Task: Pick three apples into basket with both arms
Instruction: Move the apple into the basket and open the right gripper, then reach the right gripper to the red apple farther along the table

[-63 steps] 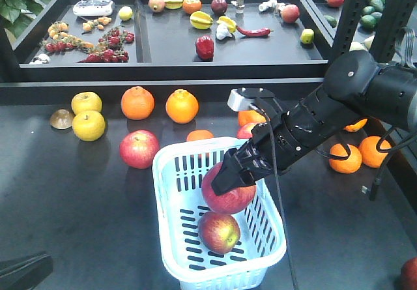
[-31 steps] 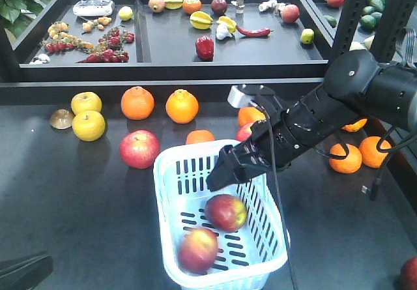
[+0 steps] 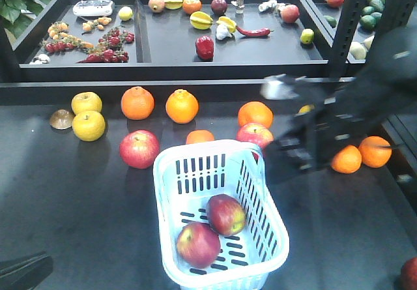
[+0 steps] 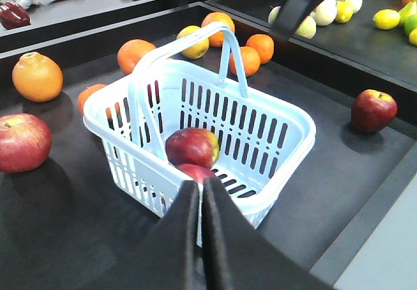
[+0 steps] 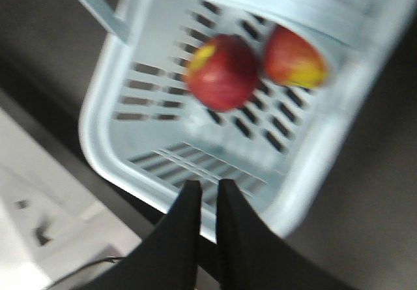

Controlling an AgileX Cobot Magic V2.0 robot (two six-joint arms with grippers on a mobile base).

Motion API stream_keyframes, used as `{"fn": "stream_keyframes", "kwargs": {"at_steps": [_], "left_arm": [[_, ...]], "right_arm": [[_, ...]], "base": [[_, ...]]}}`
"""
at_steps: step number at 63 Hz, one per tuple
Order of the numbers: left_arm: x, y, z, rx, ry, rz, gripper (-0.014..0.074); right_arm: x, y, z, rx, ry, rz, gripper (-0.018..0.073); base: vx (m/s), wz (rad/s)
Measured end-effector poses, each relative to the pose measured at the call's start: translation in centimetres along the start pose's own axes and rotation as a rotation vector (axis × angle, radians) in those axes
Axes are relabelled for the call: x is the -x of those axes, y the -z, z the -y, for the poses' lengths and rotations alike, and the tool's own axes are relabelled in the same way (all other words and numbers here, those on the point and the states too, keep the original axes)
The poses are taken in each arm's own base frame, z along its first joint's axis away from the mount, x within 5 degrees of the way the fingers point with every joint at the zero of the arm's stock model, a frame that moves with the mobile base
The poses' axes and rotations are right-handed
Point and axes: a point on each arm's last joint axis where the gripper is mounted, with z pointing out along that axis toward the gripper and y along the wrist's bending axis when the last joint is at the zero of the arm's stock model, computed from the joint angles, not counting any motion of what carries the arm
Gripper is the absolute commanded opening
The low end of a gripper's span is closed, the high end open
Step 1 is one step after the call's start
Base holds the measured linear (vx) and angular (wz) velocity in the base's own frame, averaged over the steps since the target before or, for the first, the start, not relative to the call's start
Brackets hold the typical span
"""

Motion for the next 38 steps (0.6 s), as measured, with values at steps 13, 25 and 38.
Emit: {"fn": "stream_keyframes", "kwargs": {"at_steps": [13,25,38], "left_arm": [[0.0,0.0,0.0,0.000,0.000,-0.001,-0.0006],[0.0,0.0,0.0,-0.001,0.000,-0.002,-0.0006],[-0.1,0.0,0.1,-0.007,0.000,-0.007,-0.0006]], "right_arm": [[-5.5,4.9,4.2,-0.370,-0.204,-0.017,-0.0009],[-11.2,6.2,8.4,-0.562,-0.432,-0.081,0.0038],[-13.4,6.0,11.2,-0.561,-0.547,-0.142,0.0302]], "base": [[0.00,0.00],[0.00,0.00],[0.00,0.00]]}}
